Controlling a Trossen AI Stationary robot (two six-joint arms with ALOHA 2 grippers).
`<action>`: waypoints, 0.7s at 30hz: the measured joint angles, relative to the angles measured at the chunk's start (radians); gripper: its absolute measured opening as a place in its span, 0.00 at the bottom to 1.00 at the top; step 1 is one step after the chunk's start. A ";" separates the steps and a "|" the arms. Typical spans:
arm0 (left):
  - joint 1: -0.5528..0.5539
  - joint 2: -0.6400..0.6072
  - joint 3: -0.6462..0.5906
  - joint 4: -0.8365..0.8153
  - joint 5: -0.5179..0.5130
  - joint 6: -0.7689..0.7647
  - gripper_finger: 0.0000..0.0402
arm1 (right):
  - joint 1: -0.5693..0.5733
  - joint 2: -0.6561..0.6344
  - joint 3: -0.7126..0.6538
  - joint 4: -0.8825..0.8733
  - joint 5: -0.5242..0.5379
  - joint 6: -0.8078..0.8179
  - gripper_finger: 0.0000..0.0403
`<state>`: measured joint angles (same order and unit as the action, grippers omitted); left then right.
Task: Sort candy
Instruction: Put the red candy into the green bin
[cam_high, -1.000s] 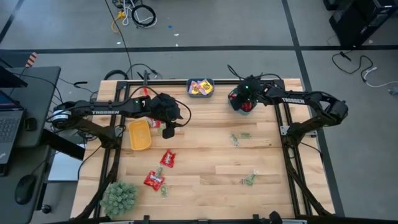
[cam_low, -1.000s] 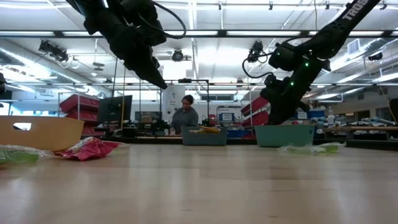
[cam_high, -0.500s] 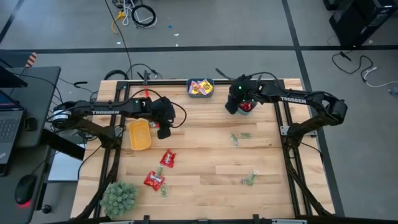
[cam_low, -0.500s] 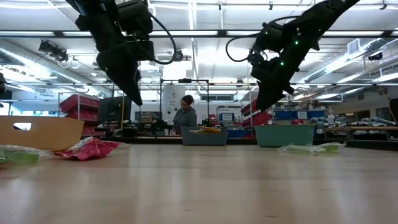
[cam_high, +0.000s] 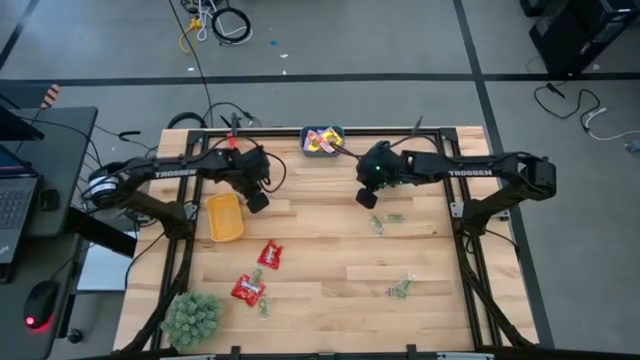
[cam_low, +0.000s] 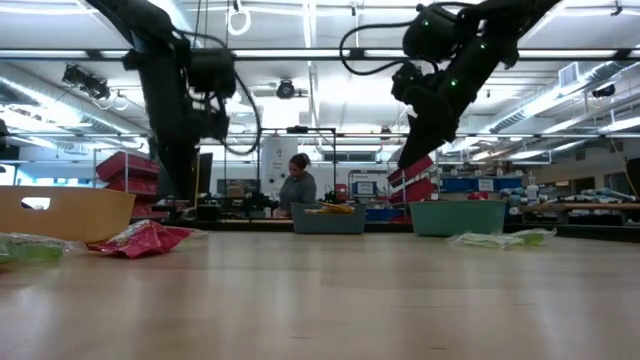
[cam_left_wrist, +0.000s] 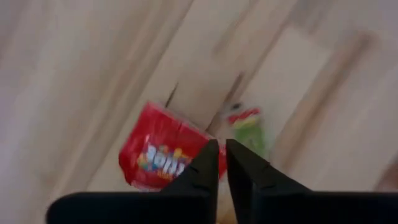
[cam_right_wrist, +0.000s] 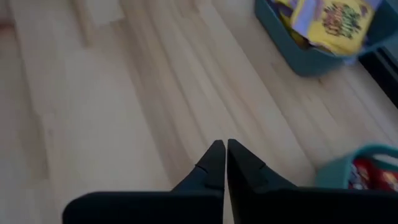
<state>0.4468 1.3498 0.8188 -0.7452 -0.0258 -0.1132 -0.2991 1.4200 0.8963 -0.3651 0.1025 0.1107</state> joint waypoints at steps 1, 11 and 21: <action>0.015 0.013 -0.003 0.003 0.004 -0.002 0.12 | 0.007 0.000 0.000 0.007 0.001 0.001 0.01; 0.099 0.151 -0.006 0.092 -0.033 -0.023 0.44 | 0.042 0.000 0.000 0.028 0.003 0.002 0.00; 0.132 0.261 0.000 0.102 -0.073 0.015 0.55 | 0.069 0.000 0.000 0.027 0.004 0.002 0.00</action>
<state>0.5785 1.6107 0.8191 -0.6433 -0.0989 -0.0985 -0.2304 1.4200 0.8960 -0.3379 0.1063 0.1125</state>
